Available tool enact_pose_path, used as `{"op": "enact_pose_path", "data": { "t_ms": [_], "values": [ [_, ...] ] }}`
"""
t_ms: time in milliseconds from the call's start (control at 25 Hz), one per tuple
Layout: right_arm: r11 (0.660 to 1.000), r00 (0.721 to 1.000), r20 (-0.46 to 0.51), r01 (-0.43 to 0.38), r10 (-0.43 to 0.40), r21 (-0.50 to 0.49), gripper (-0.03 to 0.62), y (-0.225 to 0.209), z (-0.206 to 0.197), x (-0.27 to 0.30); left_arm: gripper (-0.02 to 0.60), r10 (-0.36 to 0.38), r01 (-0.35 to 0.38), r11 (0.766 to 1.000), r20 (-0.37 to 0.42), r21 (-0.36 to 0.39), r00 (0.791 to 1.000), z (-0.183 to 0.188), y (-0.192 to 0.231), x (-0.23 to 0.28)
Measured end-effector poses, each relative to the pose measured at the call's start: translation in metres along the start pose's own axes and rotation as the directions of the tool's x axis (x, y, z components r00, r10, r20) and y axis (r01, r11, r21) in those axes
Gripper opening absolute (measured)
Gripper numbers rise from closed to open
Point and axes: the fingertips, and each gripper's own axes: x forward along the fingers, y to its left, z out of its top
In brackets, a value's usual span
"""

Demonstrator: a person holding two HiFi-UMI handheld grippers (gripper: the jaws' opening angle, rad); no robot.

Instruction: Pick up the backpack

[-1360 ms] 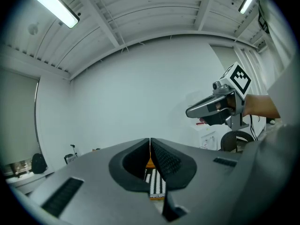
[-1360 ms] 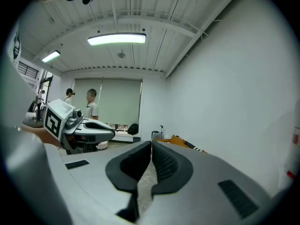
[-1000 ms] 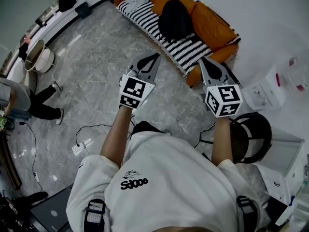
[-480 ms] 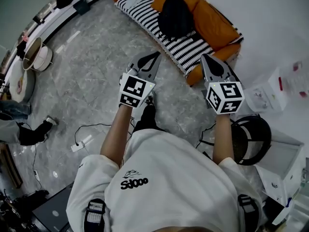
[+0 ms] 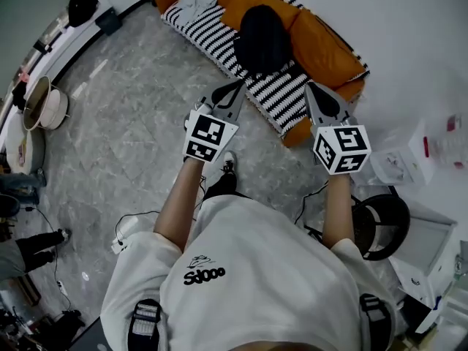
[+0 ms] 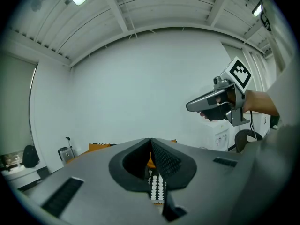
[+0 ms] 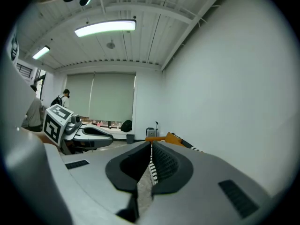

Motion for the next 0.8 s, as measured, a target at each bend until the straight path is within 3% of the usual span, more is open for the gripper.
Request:
{"op": "enact_pose_path", "data": {
  "t_ms": [320, 800],
  "values": [
    [1.0, 0.999, -0.03, 0.019, -0.018, 0.018, 0.035, -0.007, 0.034, 0.09, 0.025, -0.019, 0.019, 1.0, 0.01, -0.02, 1.0, 0.011, 0.096, 0.045],
    [0.995, 0.999, -0.036, 0.018, -0.014, 0.1, 0.035, -0.013, 0.057, 0.186, 0.025, -0.049, 0.049, 0.998, 0.009, -0.043, 0.999, 0.001, 0.183, 0.089]
  ]
}}
